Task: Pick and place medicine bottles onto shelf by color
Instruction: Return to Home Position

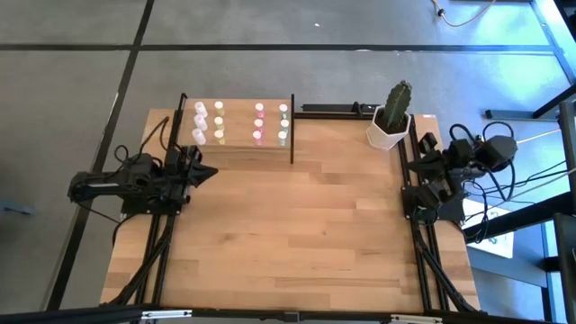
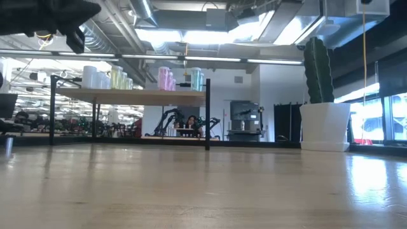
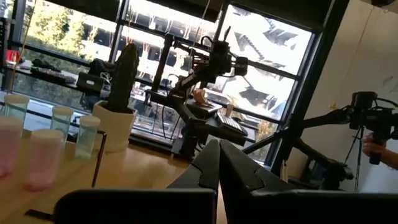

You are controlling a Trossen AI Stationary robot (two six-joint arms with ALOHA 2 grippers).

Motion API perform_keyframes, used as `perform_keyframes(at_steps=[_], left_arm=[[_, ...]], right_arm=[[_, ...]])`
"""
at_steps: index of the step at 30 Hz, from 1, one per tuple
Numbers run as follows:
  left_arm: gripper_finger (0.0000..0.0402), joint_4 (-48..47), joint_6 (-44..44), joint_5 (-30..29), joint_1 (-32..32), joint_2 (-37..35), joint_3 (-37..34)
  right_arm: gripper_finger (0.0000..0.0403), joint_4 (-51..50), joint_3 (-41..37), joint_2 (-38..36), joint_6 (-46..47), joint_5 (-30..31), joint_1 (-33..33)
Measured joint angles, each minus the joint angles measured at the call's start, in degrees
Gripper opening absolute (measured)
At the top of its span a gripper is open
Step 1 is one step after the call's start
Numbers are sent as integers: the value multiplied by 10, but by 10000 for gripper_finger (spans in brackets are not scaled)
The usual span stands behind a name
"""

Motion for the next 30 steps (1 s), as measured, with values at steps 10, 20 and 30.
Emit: perform_keyframes(at_steps=[10,20,30], left_arm=[[0,90,-15,34,0,0,-48],[0,89,-16,25,0,1,-91],[0,82,22,13,-1,3,-95]], right_arm=[[5,29,-82,-108,-13,-38,0],[5,41,-112,-108,-30,-59,0],[5,119,-202,-107,-30,-59,0]])
